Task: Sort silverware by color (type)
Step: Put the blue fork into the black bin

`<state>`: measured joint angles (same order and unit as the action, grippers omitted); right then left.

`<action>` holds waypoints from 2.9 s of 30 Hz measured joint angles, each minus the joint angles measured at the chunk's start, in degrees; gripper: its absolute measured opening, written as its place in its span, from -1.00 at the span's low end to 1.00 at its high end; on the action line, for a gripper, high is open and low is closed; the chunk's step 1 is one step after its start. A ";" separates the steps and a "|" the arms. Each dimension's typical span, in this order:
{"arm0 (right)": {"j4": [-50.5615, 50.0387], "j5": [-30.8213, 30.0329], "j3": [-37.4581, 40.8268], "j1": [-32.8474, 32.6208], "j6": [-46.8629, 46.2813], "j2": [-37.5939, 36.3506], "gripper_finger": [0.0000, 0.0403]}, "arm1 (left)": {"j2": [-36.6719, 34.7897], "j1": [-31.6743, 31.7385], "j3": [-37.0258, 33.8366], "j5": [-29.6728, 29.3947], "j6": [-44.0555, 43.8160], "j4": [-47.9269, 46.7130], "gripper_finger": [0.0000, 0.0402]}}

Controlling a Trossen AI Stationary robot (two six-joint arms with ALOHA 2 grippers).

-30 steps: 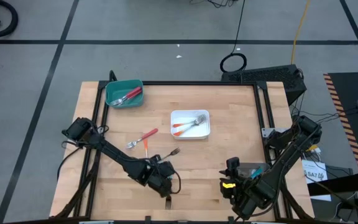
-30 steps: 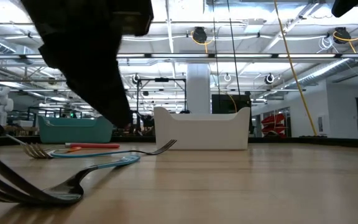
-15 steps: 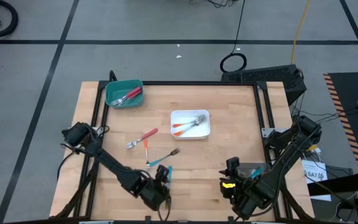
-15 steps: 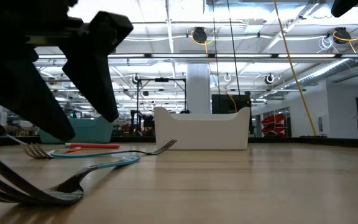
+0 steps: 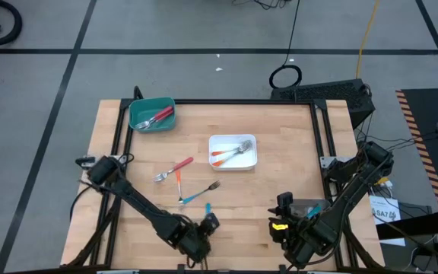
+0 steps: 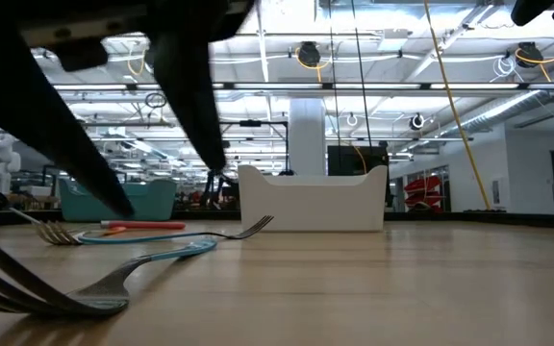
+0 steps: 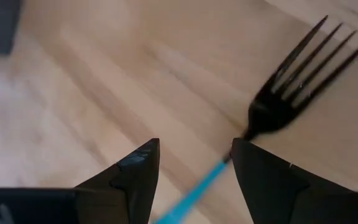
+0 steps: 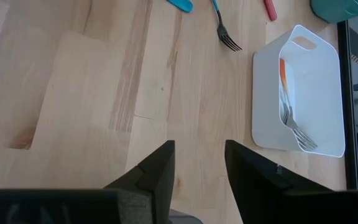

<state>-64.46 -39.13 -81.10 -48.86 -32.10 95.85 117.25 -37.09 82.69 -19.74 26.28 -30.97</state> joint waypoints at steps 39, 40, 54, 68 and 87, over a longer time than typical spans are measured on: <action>-0.28 0.44 0.00 -0.07 -0.22 0.00 -0.34 | 20.11 3.72 31.43 9.87 20.74 -37.35 -0.41; -0.27 0.44 0.00 -0.07 -0.19 0.00 -0.34 | 20.17 3.73 31.43 9.88 20.74 -37.44 -0.47; -0.27 0.44 0.00 -0.07 -0.19 0.00 -0.34 | 20.26 3.99 31.35 8.46 16.86 -36.36 -0.93; -5.26 -4.69 0.00 -3.40 -4.02 -0.06 -0.34 | 20.28 3.88 41.99 0.83 -17.61 -42.17 -0.93; -10.39 -17.44 0.00 -10.93 -11.88 -2.34 -0.34 | 17.80 3.14 52.30 -35.32 -60.73 -50.63 -0.94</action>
<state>-74.85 -56.57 -81.10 -59.79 -43.98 93.51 135.04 -33.95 134.99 -55.06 -34.45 -81.60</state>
